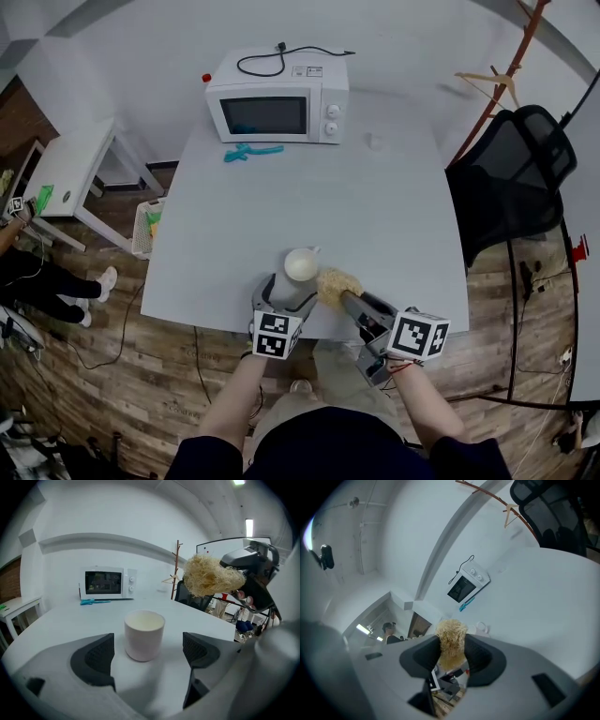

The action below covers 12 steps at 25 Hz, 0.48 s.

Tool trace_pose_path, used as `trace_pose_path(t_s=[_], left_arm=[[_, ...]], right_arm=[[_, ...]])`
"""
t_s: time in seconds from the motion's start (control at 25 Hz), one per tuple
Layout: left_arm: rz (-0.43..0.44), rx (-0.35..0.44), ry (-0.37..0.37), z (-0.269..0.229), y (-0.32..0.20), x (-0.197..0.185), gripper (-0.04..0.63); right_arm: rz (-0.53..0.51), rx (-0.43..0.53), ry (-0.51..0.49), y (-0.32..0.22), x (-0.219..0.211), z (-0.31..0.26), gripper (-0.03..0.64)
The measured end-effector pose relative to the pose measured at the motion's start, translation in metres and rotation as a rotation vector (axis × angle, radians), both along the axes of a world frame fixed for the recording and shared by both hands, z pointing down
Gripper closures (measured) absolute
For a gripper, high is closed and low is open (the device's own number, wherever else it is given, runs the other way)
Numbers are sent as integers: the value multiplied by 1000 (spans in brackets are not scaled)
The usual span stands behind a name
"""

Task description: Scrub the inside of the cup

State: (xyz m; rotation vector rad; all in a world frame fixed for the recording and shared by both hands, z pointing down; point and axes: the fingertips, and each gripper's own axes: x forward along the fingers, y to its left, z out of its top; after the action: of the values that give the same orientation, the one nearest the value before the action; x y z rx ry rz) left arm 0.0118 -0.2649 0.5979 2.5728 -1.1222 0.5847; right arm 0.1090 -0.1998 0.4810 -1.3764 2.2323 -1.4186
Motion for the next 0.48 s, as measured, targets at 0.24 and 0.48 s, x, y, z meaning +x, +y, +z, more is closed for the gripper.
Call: trace_pose_path(t_s=[0.24,0.48], left_arm=[[29,35,42,-28,43,-15,160],[-33,83,109,-66,80,-36,418]], right_arm=[[24,21,-17,34,-23,-6,459],[31,43,22,66,-41,-9,459]])
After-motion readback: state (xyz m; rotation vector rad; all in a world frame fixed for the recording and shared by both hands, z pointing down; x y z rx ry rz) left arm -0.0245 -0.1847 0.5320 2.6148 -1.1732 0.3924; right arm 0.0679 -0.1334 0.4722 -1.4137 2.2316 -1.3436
